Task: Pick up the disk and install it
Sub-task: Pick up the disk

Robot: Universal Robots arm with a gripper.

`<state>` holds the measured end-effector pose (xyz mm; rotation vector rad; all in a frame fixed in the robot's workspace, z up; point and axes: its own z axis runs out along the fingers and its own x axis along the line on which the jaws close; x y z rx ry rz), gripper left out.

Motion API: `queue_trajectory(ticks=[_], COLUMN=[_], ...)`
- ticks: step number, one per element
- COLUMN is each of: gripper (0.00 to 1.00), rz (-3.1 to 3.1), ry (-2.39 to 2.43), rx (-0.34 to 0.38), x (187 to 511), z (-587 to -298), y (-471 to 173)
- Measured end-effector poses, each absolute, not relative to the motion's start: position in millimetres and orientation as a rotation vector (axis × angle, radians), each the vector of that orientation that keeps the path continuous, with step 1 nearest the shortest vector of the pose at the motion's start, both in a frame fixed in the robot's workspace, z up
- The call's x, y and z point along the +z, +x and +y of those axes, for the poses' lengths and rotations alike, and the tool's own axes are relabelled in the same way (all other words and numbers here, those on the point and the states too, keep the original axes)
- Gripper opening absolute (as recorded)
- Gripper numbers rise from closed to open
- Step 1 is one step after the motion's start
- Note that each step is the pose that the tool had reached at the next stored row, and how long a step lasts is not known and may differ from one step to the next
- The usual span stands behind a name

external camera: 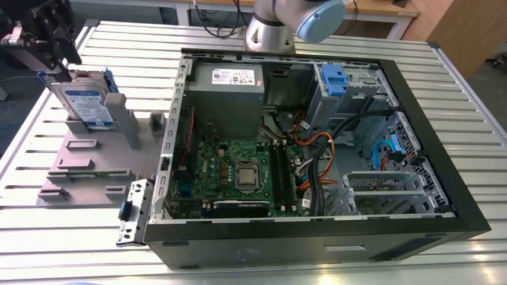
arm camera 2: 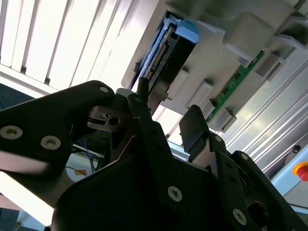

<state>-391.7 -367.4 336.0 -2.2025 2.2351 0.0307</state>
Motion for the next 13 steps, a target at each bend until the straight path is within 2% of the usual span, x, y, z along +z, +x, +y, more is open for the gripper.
queue_trajectory(ticks=[13], gripper=[0.53], rz=[2.235], ry=[-2.203], rx=[0.031], x=[335.9], z=[-360.9], y=[-391.7])
